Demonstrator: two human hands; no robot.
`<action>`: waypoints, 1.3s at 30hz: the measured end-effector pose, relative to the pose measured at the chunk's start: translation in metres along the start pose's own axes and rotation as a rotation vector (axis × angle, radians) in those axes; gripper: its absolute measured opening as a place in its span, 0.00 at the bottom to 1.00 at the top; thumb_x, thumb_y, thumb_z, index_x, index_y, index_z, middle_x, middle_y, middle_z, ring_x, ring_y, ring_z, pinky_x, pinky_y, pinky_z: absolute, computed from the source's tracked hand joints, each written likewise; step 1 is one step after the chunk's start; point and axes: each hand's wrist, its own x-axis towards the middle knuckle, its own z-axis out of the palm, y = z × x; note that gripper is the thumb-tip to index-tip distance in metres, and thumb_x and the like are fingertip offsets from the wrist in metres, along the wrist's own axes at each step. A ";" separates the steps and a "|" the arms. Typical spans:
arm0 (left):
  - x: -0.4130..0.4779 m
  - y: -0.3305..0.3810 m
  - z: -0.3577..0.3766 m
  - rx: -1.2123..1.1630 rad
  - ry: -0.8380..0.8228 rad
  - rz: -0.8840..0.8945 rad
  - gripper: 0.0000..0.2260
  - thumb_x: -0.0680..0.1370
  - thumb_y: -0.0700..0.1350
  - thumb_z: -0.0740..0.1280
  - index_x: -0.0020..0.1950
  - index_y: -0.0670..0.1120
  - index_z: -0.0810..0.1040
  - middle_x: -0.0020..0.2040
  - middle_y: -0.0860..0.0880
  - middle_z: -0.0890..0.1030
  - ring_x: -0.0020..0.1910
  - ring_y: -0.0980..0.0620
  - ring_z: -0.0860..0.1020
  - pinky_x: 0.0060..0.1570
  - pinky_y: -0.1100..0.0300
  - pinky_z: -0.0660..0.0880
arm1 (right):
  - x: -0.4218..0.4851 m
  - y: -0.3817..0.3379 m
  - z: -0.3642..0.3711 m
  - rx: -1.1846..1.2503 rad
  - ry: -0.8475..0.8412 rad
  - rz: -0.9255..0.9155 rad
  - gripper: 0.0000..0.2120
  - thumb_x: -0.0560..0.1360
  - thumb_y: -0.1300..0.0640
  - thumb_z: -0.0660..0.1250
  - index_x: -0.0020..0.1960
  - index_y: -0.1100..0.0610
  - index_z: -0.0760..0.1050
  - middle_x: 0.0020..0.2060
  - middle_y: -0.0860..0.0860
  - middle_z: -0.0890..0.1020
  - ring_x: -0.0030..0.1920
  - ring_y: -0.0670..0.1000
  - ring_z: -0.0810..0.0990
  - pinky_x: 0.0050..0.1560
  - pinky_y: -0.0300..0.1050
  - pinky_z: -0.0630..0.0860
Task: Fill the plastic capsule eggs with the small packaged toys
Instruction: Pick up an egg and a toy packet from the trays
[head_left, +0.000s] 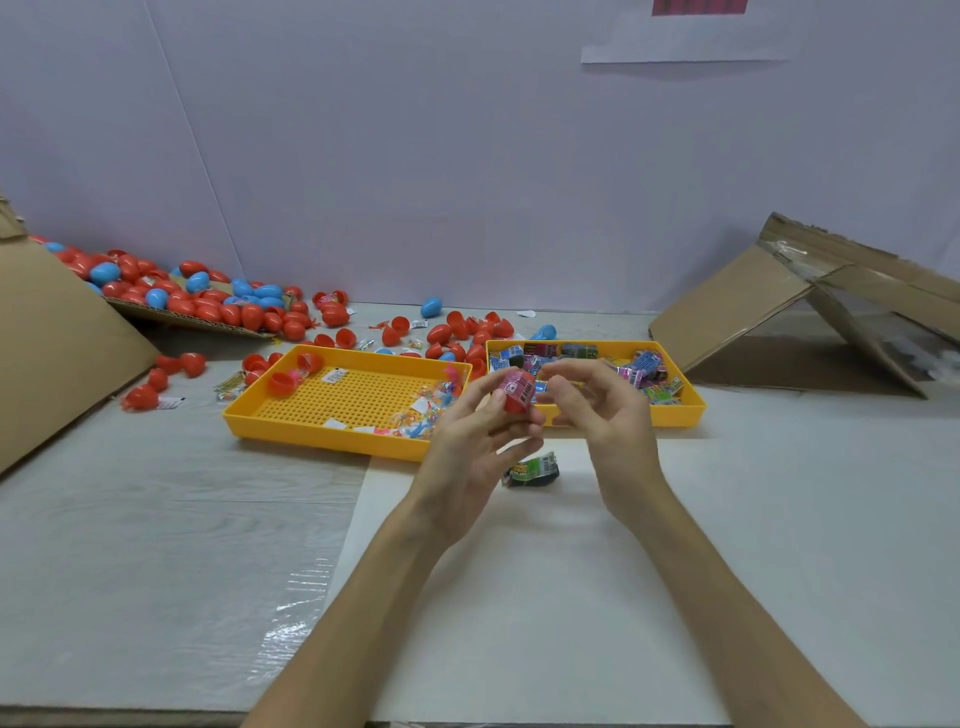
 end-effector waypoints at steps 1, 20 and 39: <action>0.000 -0.001 0.000 0.007 -0.002 0.004 0.17 0.78 0.47 0.66 0.66 0.45 0.76 0.44 0.44 0.82 0.43 0.50 0.81 0.49 0.57 0.80 | 0.000 0.000 0.000 0.033 -0.036 0.018 0.05 0.76 0.54 0.70 0.51 0.52 0.82 0.46 0.49 0.86 0.47 0.52 0.85 0.47 0.42 0.80; -0.001 -0.005 0.004 0.132 -0.011 0.009 0.10 0.84 0.44 0.61 0.64 0.46 0.75 0.44 0.43 0.85 0.43 0.49 0.84 0.46 0.59 0.81 | 0.001 0.007 0.003 0.078 -0.055 0.143 0.06 0.80 0.57 0.65 0.49 0.58 0.78 0.40 0.53 0.82 0.43 0.54 0.80 0.49 0.52 0.81; 0.003 -0.012 0.004 0.368 0.198 0.152 0.09 0.84 0.54 0.61 0.59 0.54 0.78 0.41 0.46 0.85 0.40 0.49 0.83 0.44 0.55 0.81 | 0.000 0.006 0.000 0.026 -0.020 0.067 0.03 0.77 0.61 0.71 0.49 0.55 0.82 0.44 0.51 0.86 0.47 0.52 0.86 0.45 0.48 0.84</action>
